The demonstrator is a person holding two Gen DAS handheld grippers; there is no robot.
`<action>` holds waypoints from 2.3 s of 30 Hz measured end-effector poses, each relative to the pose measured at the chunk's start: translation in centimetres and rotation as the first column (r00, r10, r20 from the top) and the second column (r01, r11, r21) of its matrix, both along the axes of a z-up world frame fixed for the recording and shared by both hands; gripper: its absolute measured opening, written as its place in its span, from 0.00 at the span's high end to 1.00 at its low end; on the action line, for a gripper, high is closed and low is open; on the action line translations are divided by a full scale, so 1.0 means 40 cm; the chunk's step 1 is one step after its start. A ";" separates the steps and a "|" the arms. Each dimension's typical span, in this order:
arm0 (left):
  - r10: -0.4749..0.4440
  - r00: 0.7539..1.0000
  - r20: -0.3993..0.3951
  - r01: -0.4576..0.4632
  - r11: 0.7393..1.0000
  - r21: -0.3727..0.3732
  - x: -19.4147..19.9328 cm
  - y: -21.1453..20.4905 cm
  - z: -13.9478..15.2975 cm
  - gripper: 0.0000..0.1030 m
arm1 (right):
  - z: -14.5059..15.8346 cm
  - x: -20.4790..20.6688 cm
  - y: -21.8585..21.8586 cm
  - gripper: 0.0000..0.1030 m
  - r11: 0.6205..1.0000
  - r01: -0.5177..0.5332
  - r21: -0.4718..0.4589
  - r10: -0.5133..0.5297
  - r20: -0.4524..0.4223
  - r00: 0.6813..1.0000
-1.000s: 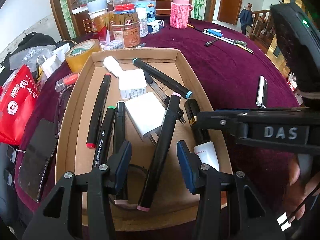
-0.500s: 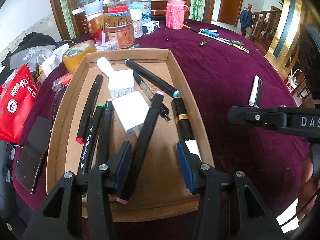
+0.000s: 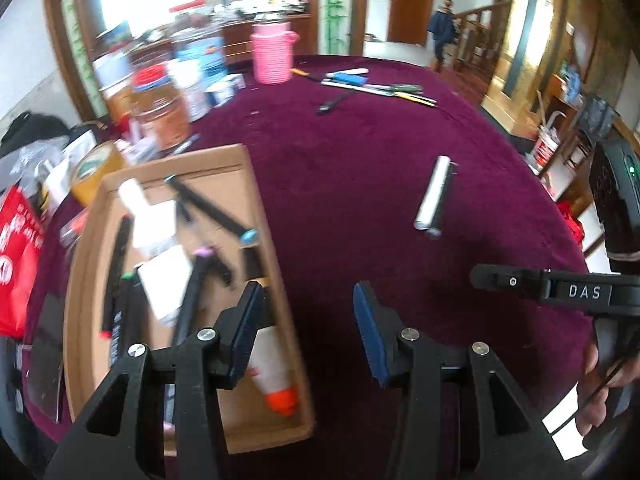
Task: Organize rigid objects
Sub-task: 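Grasp the white PAINT marker with the left tool, then grasp the white-ended black marker with the right tool while the left tool holds the paint marker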
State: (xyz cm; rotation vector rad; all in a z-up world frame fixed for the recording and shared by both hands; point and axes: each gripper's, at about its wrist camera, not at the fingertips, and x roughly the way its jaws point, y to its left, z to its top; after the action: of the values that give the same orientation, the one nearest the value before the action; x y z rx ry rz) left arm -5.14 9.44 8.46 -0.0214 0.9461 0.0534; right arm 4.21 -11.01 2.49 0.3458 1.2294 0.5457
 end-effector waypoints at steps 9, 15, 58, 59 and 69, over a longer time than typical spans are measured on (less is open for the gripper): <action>-0.164 0.985 -0.050 0.164 0.986 -0.006 0.109 -0.178 -0.019 0.56 | 0.004 -0.005 -0.182 0.74 0.993 0.121 -0.003 -0.121 -0.002 0.993; -0.215 0.969 -0.119 0.210 0.976 -0.058 0.244 -0.218 -0.035 0.56 | -0.005 -0.023 -0.289 0.74 0.983 0.183 -0.025 -0.183 -0.014 0.983; -0.161 0.968 -0.190 0.145 0.985 -0.096 0.111 -0.195 -0.179 0.89 | 0.014 0.075 -0.207 0.74 0.993 0.110 -0.044 -0.111 -0.023 0.994; -0.158 0.969 -0.188 0.142 0.985 -0.095 0.098 -0.189 -0.180 0.88 | 0.013 0.093 -0.185 0.74 0.993 0.105 -0.046 -0.107 -0.033 0.994; -0.180 0.969 -0.169 0.165 0.981 -0.100 0.085 -0.173 -0.184 0.88 | -0.046 0.278 0.014 0.73 0.989 0.074 -0.130 -0.087 -0.095 0.992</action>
State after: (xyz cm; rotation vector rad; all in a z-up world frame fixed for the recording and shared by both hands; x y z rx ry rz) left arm -1.72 2.54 1.09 -0.0131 1.1252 -0.1488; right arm 15.32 -10.46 0.65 0.3175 1.3349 0.3830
